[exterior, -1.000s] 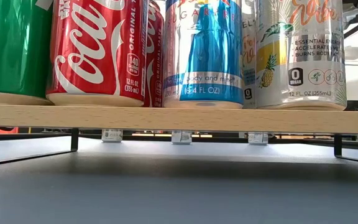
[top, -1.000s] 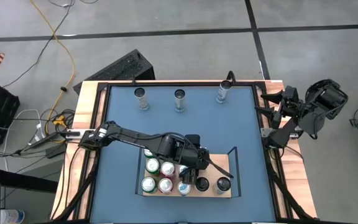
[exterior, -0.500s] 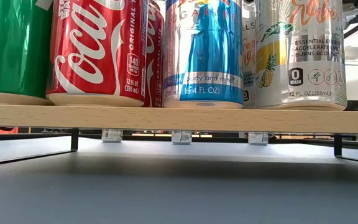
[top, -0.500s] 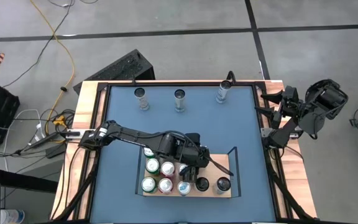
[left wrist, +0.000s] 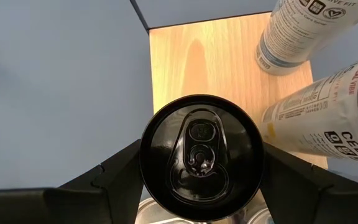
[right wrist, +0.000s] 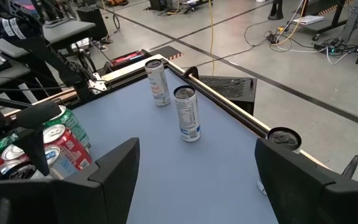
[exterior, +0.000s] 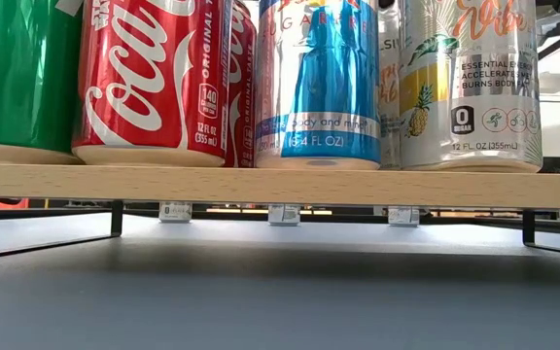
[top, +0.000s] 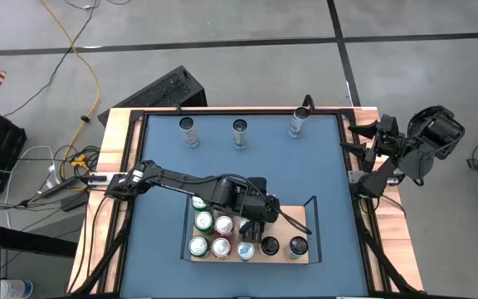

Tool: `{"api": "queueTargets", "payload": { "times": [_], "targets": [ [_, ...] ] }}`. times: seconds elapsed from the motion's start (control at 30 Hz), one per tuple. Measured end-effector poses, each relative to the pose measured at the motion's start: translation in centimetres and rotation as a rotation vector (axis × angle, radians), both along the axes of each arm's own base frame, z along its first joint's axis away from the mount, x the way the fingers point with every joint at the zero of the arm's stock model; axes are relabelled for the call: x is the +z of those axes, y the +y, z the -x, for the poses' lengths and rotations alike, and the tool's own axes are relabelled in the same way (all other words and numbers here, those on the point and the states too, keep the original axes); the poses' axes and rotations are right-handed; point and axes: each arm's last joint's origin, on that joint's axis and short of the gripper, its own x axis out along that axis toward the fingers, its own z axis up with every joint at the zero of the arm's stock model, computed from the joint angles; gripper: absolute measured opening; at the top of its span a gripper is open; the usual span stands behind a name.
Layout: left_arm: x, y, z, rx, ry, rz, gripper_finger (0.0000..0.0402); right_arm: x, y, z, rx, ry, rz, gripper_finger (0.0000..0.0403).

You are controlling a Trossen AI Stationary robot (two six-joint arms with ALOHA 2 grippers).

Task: Place canned beverage on shelf
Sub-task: Put the right white-yellow soda can on the shelf aligned with the other white-yellow soda can

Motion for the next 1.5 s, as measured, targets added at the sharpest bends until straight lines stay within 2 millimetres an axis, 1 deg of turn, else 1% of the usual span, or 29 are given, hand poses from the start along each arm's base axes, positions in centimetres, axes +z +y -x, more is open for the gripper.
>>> {"api": "queueTargets", "payload": {
  "times": [1.07, 1.5],
  "targets": [
    [-0.01, -0.05, 0.0, -0.014, 0.004, 0.019, 0.0252, 0.01, 0.01, 0.0, 0.001, 0.0, -0.002, 0.0301],
    [-0.31, -0.23, -0.36, -0.057, 0.002, 0.045, 0.0252, -0.01, -0.01, 0.01, 0.002, 0.003, 0.0, 0.0301]
  ]
}}
